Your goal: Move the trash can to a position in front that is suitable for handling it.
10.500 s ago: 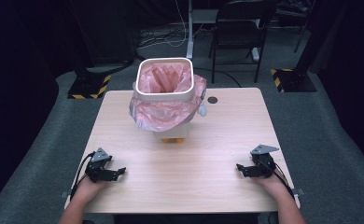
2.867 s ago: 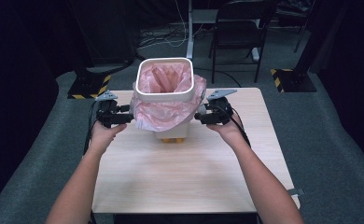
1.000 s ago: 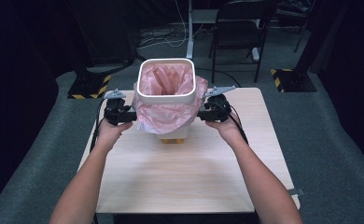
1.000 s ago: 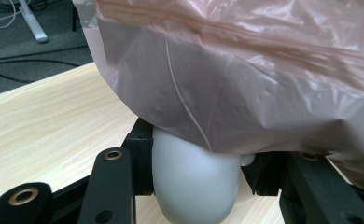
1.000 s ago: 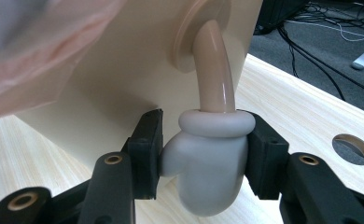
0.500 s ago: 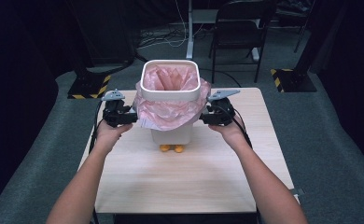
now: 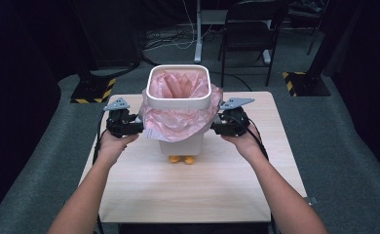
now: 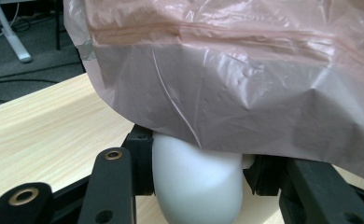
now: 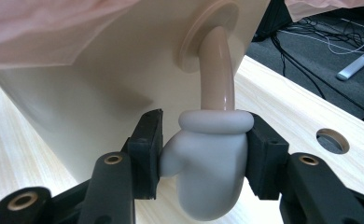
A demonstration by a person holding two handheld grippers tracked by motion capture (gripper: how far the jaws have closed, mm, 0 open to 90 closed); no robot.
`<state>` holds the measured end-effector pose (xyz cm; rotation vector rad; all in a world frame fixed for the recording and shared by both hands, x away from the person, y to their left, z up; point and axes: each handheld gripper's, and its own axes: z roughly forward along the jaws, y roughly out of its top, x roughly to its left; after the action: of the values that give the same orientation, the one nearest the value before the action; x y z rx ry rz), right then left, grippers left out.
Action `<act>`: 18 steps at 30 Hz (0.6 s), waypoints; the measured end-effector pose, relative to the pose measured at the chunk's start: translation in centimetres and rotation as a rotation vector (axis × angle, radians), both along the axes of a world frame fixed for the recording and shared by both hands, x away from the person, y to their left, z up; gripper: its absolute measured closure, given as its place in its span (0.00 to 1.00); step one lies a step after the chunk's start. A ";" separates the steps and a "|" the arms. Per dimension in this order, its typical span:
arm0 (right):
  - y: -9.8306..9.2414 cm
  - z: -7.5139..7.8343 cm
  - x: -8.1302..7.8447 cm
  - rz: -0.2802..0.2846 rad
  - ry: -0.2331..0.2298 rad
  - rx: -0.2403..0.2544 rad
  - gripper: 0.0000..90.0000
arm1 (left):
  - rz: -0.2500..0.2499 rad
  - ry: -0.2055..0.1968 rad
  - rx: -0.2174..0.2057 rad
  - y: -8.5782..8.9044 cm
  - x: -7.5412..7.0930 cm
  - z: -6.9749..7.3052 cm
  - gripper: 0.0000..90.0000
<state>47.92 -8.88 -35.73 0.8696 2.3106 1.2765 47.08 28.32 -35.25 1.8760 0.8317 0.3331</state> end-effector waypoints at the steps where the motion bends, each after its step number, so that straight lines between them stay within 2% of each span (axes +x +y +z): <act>1: 0.0 0.1 -0.2 -0.002 0.002 -0.001 0.58 | -0.002 -0.001 -0.003 0.0 -0.2 0.0 0.60; 5: -0.2 0.3 -1.1 0.004 0.000 0.003 0.58 | -0.003 -0.004 -0.013 0.0 -1.0 0.1 0.60; 12: -0.3 0.5 -2.8 0.010 -0.024 -0.021 0.58 | -0.011 -0.018 -0.006 -0.1 -2.5 0.2 0.60; 18: -0.6 0.5 -3.9 0.013 -0.032 -0.019 0.58 | -0.023 -0.033 -0.007 -0.4 -3.8 0.4 0.60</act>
<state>43.99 -9.43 -35.21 0.8229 2.3037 1.2629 43.29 27.93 -34.85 1.8676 0.7879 0.3458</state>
